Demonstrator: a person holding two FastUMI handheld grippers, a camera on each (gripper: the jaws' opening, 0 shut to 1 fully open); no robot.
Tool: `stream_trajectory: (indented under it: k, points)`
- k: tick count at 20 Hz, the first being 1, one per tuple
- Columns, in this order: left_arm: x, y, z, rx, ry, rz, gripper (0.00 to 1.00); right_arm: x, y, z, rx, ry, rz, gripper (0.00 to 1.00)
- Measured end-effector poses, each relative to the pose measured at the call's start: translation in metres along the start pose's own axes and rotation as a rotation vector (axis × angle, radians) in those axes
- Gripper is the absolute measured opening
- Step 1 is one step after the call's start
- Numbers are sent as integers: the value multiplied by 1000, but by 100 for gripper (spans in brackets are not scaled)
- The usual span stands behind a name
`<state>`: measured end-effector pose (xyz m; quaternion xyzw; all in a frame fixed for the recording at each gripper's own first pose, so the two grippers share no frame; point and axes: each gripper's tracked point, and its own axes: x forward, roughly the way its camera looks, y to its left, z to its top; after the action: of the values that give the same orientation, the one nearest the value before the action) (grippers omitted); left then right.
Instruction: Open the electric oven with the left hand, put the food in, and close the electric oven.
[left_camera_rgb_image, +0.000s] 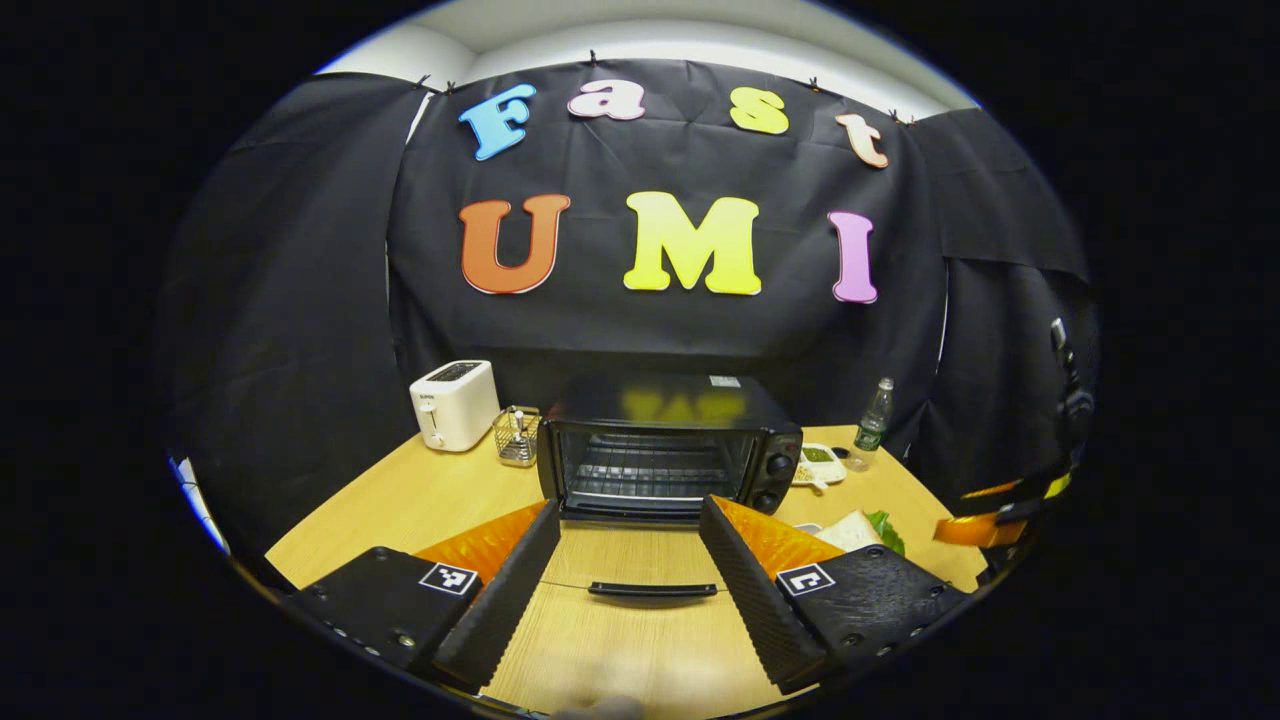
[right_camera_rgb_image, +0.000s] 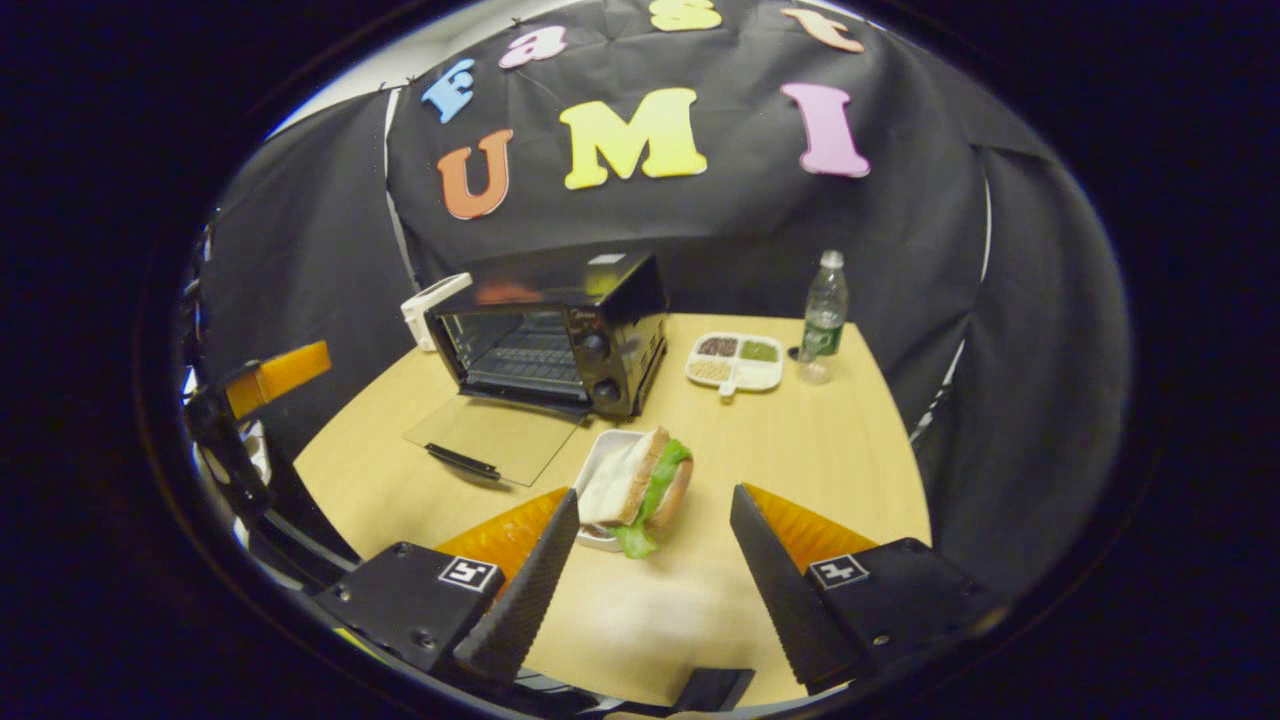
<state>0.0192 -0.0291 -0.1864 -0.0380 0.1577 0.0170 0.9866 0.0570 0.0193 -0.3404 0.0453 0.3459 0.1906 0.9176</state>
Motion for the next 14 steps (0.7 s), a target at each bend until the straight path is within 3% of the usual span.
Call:
stream_trajectory:
  k: [1,2,3,4,5,6,7,8,12,14]
  points:
    - [-2,-1,6,-4,-6,13,93,14,-1,-5,23,30,36,95]
    - [-6,-3,12,-5,-12,26,93,26,-1,-7,54,54,71,95]
    - [-6,-6,15,-4,-13,40,93,39,0,-6,85,79,106,83]
    - [-9,-9,18,0,-12,51,93,51,0,-5,121,98,134,83]
    - [-10,-11,18,2,-10,66,93,61,-5,-6,148,122,153,94]
    - [-11,-14,19,4,-4,77,93,71,-9,-7,173,149,172,82]
    - [-10,-17,19,6,3,90,93,79,-11,-6,194,174,194,93]
    - [-10,-18,19,10,12,105,93,87,-13,-5,213,201,214,80]
    - [-7,-28,18,24,38,140,93,109,-4,-10,314,317,330,74]
    - [-6,-31,15,26,53,157,93,116,-2,-10,355,342,370,66]
